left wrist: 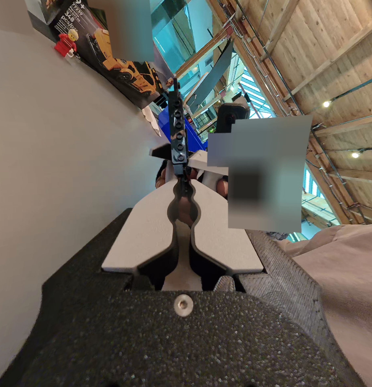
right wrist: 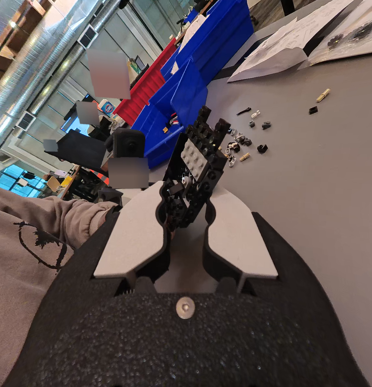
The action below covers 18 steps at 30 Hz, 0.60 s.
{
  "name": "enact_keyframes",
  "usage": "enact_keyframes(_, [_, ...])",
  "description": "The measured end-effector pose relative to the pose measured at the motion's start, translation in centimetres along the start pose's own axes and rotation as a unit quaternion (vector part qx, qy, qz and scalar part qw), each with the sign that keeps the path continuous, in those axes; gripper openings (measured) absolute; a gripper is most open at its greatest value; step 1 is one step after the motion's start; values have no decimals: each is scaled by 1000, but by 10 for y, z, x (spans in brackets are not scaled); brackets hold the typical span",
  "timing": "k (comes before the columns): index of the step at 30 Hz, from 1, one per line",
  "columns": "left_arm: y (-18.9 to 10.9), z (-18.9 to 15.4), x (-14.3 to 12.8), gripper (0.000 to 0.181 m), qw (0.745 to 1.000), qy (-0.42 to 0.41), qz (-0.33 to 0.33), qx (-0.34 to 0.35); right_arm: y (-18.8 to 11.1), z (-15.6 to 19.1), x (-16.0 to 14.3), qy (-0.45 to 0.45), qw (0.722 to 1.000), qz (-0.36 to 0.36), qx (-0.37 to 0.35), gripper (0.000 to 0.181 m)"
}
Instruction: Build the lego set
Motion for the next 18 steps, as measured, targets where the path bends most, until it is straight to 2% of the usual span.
enact_keyframes(8, [0,-7,-2,7,993,106,40,27,-3,4,0,-20,999,-13,32,31])
enact_keyframes(18, [2,-10,-7,8,967,224,105,54,-8,8,-3,-73,997,-18,30,29])
Point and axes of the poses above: each gripper's, where its closed fingertips meet, y out along the fingers, x out of its top, z = x × y across the jaws, the point moved 5 cm from there along -y, back along the fingers, and after that the axes turned 8 degrees about -x, right-handed, at the moved point
